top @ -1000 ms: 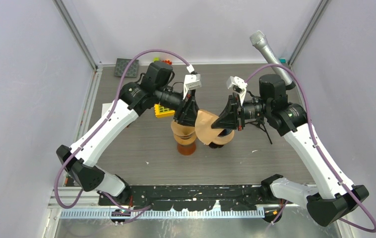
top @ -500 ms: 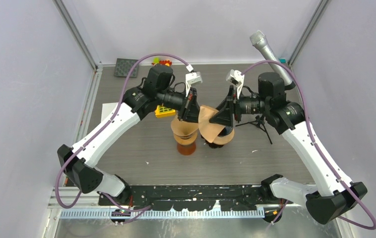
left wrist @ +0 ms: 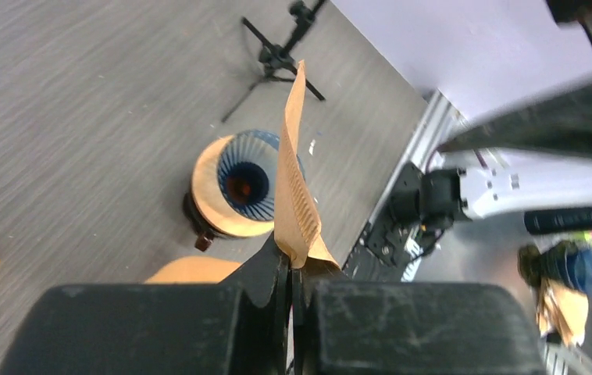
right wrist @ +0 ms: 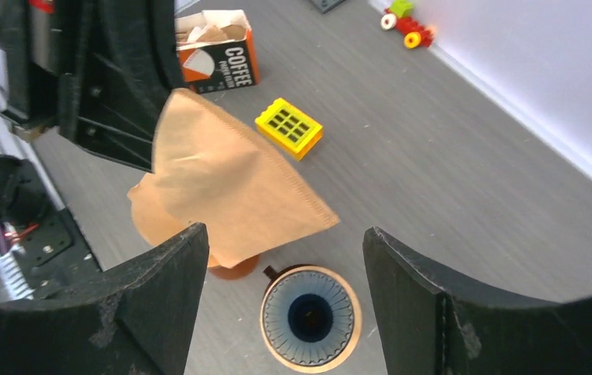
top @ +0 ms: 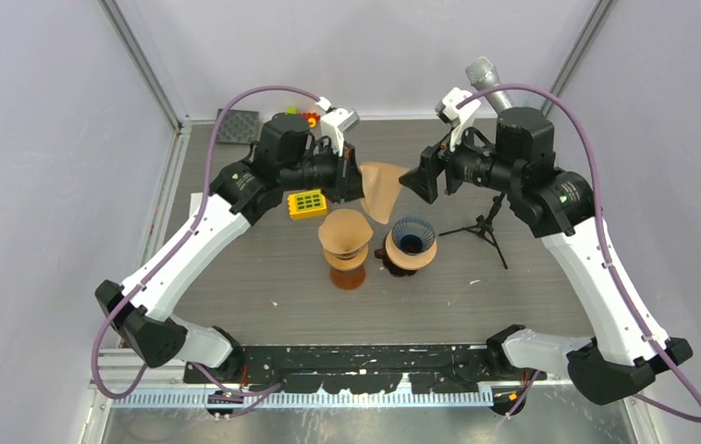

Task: Place the coffee filter in the dripper
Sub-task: Place the coffee filter in the coffee dripper.

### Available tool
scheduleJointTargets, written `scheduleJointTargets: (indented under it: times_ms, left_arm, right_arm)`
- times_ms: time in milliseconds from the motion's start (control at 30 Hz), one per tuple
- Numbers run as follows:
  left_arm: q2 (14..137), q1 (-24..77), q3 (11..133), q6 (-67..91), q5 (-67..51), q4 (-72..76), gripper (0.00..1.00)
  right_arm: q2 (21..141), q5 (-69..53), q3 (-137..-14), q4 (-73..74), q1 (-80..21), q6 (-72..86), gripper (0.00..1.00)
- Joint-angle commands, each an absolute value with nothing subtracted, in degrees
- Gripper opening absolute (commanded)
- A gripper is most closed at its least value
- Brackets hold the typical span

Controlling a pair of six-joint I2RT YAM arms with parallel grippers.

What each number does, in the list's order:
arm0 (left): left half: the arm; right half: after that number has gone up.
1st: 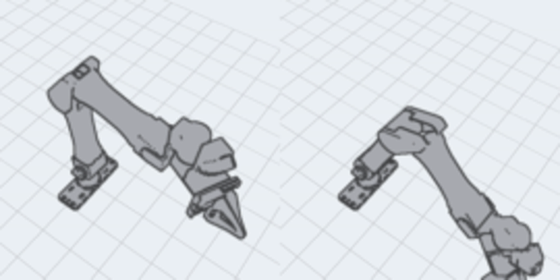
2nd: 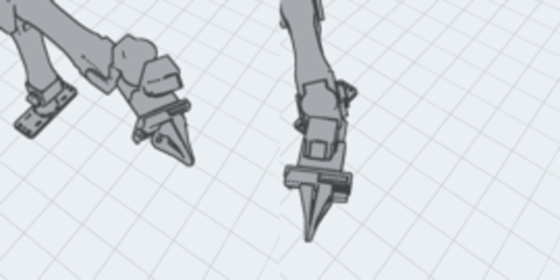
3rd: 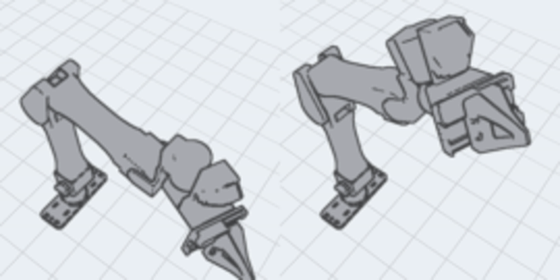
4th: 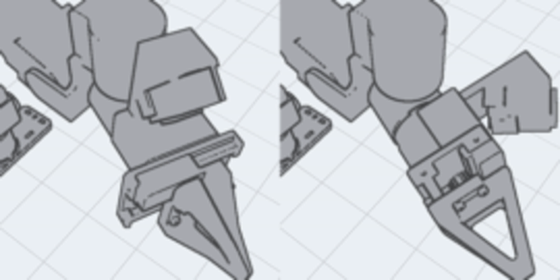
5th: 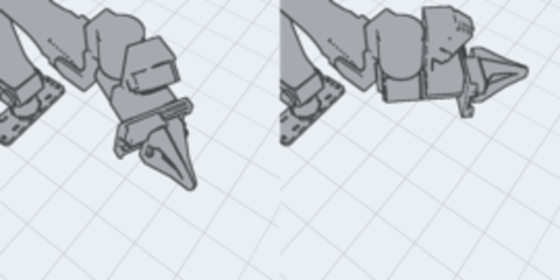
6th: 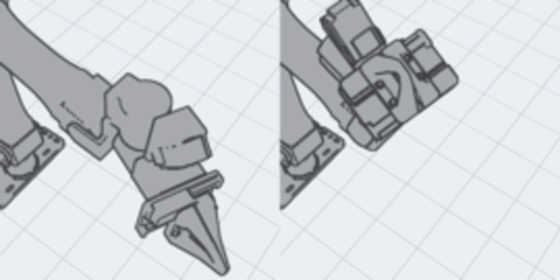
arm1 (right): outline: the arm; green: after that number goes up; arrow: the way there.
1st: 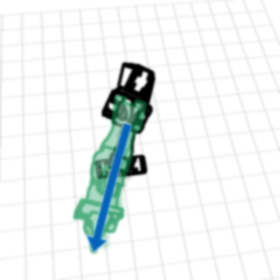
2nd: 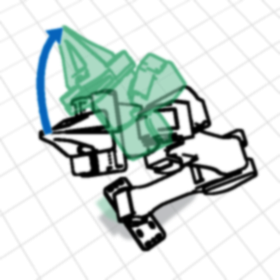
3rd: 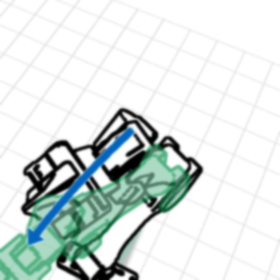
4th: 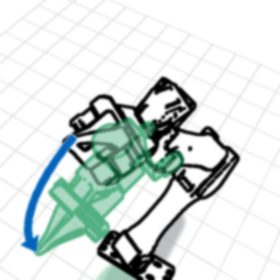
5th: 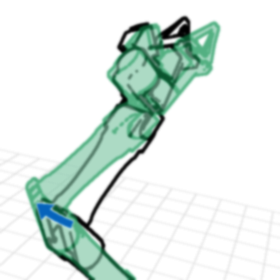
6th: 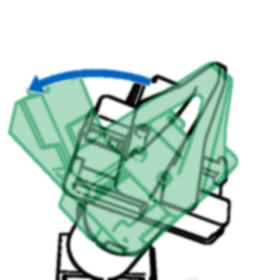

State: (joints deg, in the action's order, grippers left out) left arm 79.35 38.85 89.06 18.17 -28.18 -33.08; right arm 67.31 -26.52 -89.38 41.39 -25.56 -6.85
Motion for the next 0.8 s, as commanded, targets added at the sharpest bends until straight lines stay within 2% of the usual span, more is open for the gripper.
scheduleJointTargets:
  times_ms: [0, 133, 300, 533, 767]
  left_arm:
    - [83.4, 38.5, 95.3, 24.8, -19.8, -32.8, 0.00]
    - [86.0, 38.6, 96.5, 29.2, -21.8, -30.1, 0.00]
    - [87.8, 38.5, 96.4, 31.5, -23.5, -28.3, 0.00]
    - [88.9, 38.6, 96.2, 33.5, -25.3, -27.1, 0.00]
    - [88.9, 38.6, 95.3, 34.8, -25.7, -25.9, 0.00]
  right_arm:
    - [69.7, -11.8, -94.0, 42.6, -32.2, -12.5, 0.76]
    - [71.3, -4.2, -93.3, 40.9, -38.2, -15.5, 0.73]
    - [72.2, -0.7, -91.3, 40.6, -41.8, -17.5, 0.72]
    - [73.4, 2.9, -89.2, 40.4, -43.4, -18.3, 0.71]
    - [74.3, 4.9, -88.8, 40.2, -43.5, -17.7, 0.63]
